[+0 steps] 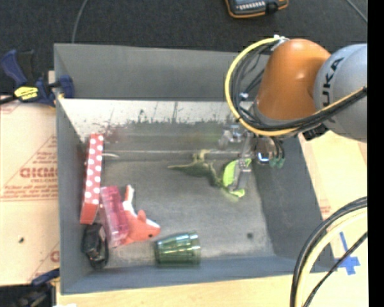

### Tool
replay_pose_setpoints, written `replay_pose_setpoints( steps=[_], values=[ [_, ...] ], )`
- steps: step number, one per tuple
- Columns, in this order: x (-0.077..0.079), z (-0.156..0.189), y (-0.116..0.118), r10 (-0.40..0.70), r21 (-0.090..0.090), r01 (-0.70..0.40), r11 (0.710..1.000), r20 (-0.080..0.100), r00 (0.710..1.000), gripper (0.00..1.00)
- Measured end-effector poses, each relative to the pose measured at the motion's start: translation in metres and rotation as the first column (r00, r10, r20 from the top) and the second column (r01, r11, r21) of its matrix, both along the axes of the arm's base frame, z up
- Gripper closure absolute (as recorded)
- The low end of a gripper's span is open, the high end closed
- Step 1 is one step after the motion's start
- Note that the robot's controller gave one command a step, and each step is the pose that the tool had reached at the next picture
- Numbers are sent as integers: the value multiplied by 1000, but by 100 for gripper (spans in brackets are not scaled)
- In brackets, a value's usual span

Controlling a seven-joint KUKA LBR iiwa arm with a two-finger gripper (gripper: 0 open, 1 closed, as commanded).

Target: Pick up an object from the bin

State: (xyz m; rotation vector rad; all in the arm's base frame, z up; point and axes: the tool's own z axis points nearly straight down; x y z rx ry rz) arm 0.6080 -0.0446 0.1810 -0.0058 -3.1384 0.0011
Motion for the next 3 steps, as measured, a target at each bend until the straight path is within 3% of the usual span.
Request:
replay_pose_setpoints(
  steps=[1,2,3],
  values=[
    [2,4,0,1,-1,-1,1000,8,1000,0],
    [29,-97,-54,439,-5,-439,898,10,898,0],
    [19,-48,-66,250,-4,-250,968,14,968,0]
  ],
)
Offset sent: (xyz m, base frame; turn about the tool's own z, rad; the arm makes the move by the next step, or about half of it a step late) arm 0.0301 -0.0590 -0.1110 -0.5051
